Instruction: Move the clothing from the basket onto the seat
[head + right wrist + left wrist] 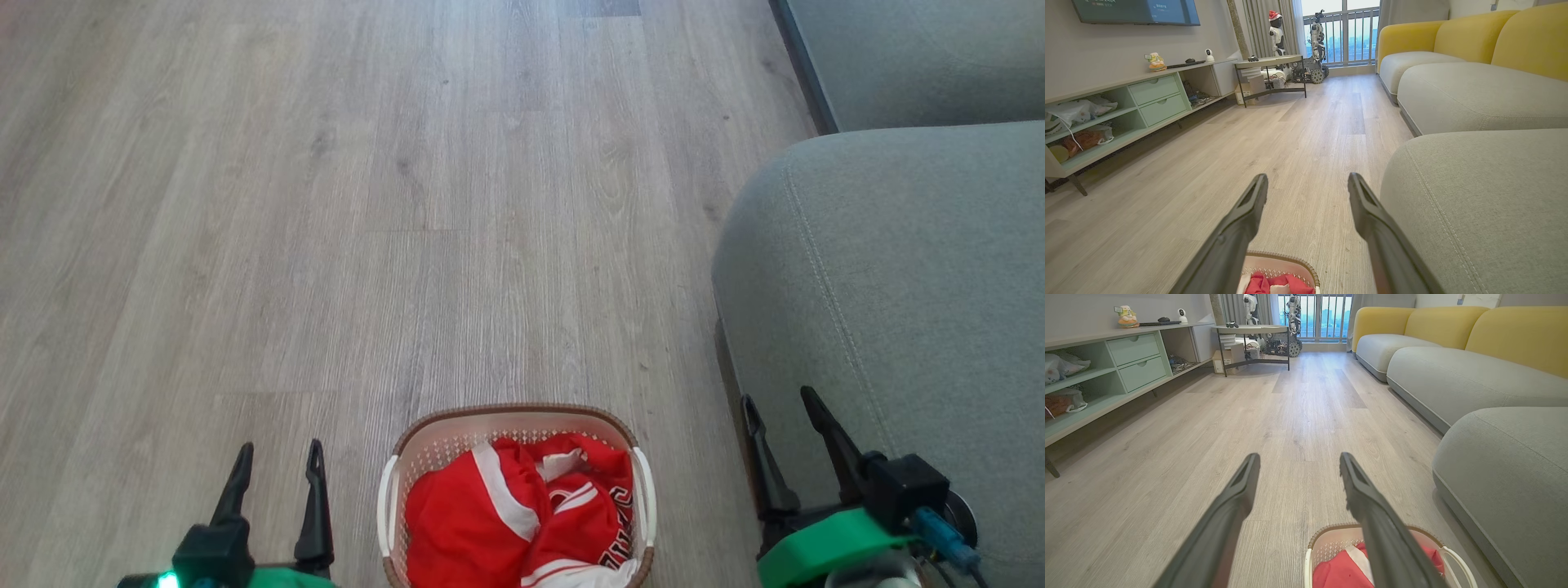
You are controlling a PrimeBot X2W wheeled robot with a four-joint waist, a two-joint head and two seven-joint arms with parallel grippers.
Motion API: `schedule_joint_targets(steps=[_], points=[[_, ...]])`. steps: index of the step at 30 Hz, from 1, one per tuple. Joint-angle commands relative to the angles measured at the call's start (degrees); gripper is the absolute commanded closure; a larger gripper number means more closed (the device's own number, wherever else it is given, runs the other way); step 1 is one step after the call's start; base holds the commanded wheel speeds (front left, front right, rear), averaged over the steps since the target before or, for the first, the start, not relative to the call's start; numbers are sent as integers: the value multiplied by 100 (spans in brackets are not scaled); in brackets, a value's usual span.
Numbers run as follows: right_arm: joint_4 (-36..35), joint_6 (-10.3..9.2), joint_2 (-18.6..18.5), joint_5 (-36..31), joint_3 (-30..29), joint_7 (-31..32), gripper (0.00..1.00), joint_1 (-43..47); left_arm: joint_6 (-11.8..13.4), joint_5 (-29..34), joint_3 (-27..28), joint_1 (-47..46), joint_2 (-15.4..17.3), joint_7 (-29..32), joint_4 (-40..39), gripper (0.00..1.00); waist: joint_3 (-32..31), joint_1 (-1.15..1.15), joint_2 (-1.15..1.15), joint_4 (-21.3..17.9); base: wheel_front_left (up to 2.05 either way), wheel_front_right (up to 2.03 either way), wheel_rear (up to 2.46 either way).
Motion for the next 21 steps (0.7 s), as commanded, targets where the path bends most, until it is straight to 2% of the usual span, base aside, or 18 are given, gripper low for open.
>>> schedule_joint_targets(steps=[1,21], points=[[-209,-1,-81,-39,159,-61,0,-163,-11,8,188,-195,-3,-71,-174,0,2,0,0,-2,0,0,0],[-250,-1,-81,-49,112,-61,0,-166,-51,-43,184,-208,-19,-71,-172,0,79,0,0,-11,0,0,0]])
